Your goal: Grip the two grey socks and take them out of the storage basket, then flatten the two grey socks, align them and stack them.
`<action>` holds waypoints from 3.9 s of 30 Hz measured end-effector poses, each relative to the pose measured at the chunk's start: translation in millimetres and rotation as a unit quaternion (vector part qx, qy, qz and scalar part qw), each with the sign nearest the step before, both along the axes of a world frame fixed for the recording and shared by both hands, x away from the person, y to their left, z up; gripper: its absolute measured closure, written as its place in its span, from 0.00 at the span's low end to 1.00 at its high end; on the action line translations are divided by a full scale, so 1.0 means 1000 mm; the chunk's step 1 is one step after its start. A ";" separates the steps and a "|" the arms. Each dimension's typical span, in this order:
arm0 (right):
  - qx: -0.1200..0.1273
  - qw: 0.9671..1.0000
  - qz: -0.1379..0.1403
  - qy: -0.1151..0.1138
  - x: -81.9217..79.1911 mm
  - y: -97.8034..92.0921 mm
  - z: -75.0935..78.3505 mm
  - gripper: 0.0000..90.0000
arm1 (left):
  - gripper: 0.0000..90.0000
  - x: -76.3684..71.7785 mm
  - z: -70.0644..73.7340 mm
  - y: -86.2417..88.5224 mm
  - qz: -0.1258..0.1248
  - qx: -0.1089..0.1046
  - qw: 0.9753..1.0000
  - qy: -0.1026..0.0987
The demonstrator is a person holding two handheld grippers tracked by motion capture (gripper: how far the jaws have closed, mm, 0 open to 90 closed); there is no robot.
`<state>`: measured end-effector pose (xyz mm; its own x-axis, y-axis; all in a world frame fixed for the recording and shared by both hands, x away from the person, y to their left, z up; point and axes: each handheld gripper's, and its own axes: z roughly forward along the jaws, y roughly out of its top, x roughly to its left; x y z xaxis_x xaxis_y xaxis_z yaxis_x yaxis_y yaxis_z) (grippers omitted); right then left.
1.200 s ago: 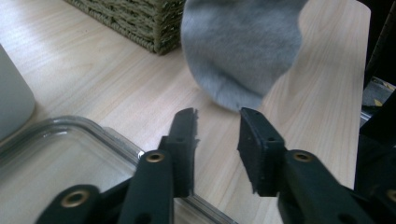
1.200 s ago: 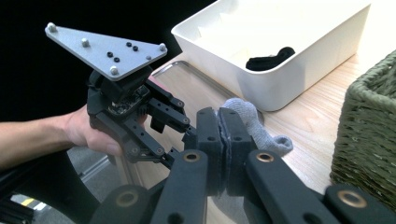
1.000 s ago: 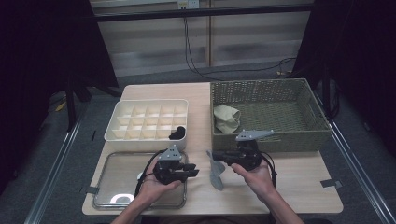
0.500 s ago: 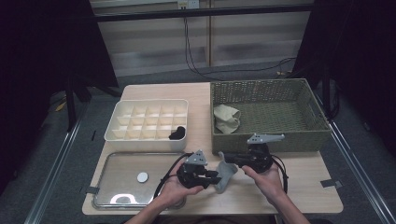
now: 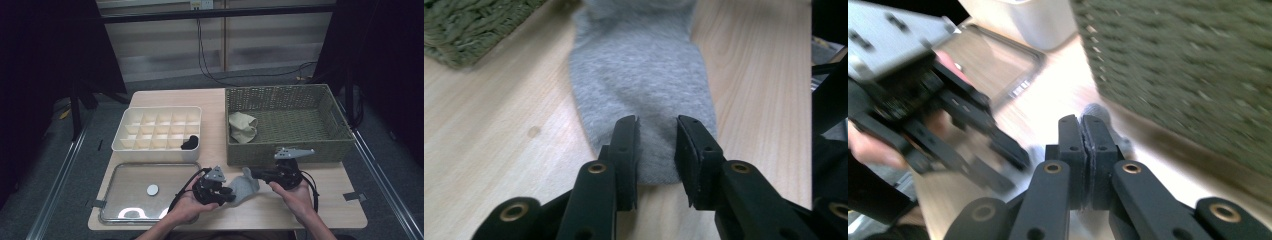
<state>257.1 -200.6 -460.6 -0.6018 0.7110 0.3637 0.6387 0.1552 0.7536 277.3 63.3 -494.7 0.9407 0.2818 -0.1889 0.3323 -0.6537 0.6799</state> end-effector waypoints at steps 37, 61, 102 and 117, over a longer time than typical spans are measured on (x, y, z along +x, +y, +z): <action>-0.048 0.999 0.013 0.021 0.006 -0.007 -0.020 1.00 | 0.67 0.000 0.001 0.008 0.019 0.002 1.000 0.000; -0.096 0.994 0.006 0.057 -0.013 -0.016 -0.037 0.95 | 0.58 0.008 -0.003 0.010 0.003 -0.008 1.000 -0.024; -0.025 1.000 0.007 0.005 -0.004 -0.020 -0.004 0.51 | 0.25 0.017 0.030 0.070 0.139 -0.060 0.988 -0.019; -0.010 0.999 0.012 -0.040 0.006 -0.015 0.047 0.51 | 0.19 -0.001 0.041 0.116 0.143 -0.054 0.988 -0.023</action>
<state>263.3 -215.3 -413.6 -0.6450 0.7034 0.2987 0.5722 0.1854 0.7989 276.0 179.7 -453.5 0.8340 0.5178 -0.1906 0.4594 -0.4603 0.7597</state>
